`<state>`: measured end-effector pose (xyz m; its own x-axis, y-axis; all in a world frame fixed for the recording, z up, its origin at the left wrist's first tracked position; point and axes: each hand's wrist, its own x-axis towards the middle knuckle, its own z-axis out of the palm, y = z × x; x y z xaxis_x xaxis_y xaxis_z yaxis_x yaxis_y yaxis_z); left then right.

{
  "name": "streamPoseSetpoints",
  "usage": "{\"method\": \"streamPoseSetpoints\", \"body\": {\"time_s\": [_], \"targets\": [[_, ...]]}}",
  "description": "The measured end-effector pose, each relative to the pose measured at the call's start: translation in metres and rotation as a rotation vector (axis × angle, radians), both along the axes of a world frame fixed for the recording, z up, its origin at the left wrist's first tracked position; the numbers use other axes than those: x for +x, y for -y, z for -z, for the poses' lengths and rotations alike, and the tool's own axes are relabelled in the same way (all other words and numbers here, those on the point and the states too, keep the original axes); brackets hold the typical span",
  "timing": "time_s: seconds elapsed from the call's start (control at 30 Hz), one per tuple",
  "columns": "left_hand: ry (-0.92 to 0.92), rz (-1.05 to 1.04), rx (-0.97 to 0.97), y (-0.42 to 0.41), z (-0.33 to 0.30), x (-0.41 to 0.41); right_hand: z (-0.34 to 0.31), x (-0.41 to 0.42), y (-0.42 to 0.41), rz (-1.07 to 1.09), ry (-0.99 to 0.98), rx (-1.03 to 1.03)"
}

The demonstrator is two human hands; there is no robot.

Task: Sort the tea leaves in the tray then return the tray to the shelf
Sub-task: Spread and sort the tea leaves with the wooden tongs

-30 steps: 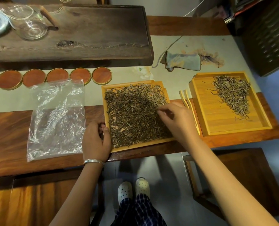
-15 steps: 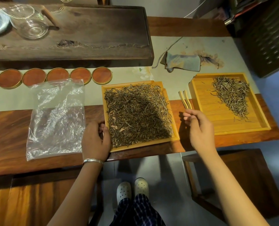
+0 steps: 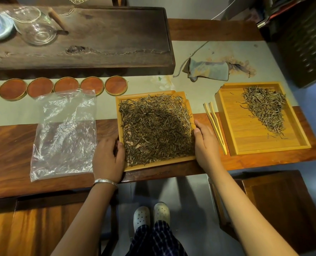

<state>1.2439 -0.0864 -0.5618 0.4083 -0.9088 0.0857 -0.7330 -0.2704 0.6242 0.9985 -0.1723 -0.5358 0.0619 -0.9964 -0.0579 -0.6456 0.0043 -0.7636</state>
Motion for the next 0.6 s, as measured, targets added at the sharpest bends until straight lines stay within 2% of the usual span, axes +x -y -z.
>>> {"method": "streamPoseSetpoints", "body": {"time_s": [0.2,0.6], "targets": [[-0.045,-0.029,0.014,0.007,-0.001,-0.004,0.003,0.006,-0.004,0.142,0.193,0.005],[-0.246,-0.109,-0.053,0.017,-0.023,0.000,-0.021,0.010,0.003,0.189,0.339,-0.001]]}}
